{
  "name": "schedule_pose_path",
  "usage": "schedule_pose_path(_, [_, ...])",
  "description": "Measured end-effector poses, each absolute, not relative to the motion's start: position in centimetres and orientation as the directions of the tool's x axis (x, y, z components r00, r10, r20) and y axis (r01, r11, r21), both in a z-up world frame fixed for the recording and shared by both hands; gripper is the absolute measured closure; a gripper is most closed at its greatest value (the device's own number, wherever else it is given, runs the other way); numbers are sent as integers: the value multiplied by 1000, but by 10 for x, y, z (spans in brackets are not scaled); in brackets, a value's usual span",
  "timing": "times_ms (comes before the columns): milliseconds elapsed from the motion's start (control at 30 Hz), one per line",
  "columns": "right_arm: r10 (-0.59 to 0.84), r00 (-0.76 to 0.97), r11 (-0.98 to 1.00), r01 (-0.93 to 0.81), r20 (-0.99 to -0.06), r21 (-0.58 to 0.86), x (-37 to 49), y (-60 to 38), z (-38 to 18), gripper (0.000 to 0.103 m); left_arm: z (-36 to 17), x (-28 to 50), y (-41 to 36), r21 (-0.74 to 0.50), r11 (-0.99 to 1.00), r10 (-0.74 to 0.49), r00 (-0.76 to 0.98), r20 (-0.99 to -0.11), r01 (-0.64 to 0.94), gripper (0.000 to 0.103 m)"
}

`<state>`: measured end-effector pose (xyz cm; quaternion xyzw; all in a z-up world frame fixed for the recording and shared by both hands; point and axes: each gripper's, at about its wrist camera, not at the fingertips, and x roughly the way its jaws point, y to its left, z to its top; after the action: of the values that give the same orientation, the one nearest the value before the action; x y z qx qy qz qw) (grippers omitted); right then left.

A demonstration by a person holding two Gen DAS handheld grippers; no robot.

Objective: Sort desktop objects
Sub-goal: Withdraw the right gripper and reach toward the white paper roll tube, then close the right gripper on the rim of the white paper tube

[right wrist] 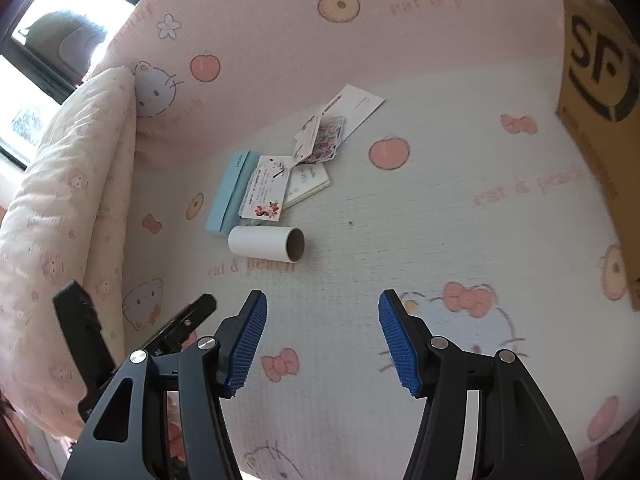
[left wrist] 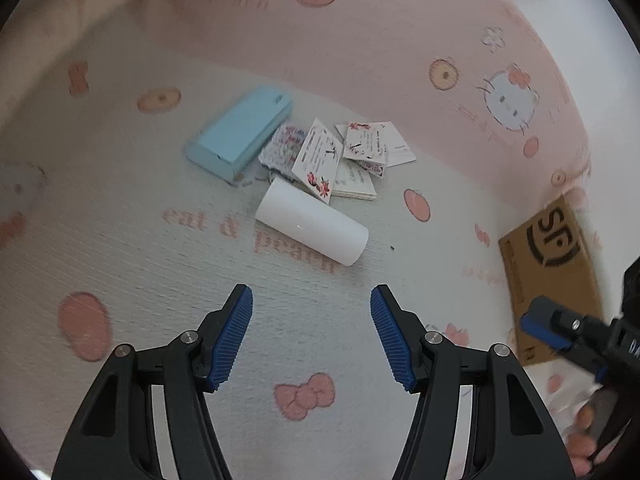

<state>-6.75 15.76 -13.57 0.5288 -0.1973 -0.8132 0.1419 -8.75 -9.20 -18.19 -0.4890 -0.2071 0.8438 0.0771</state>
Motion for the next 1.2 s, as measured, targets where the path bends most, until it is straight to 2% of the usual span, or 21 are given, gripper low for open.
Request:
schedule_pose_path(200, [-470,-386,-848,-52,-794,527,-85,154,-163,47,-198,-104,-97,-419,-905,322,-528,-786,72,37])
schedule_pose_path(400, [-493,-345,-845,-30,-799,535,-105,127,-190,47,-206,-128,-105,-377,-923,273,-575,-771,68,37])
schedule_pose_path(567, [-552,-331,-802,-42,-765,596,-125,109,-208,47,-205,-148,-110,-367,-928,260,-606,-752,57,37])
schedule_pose_path(700, [-573,-345,-777,-62,-744,627,-137,104,-214,47,-213,-162,-112,-385,-920,273,-598,-753,66,37])
schedule_pose_path(900, [-583,-356,-745,-122,-730,655,-145,103,-228,47,-228,-170,-117,-481,-867,320,-592,-740,133,38])
schedule_pose_path(933, [-589,-352,-736,-139,-728,662,-147,103,-232,48,-231,-169,-119,-509,-848,336,-592,-733,148,38])
schedule_pose_path(1000, [-610,-349,-707,-165,-711,688,-149,103,-239,62,-235,-168,-123,-548,-819,362,-590,-722,168,39])
schedule_pose_path(1033, [-622,-350,-690,-178,-701,701,-149,102,-242,64,-237,-168,-124,-559,-810,368,-588,-720,177,40])
schedule_pose_path(1133, [-643,-348,-663,-192,-682,723,-153,98,-250,71,-237,-168,-123,-544,-820,354,-588,-727,179,52])
schedule_pose_path(1200, [-650,-345,-657,-192,-677,729,-155,94,-253,80,-236,-168,-122,-533,-829,348,-590,-728,168,55])
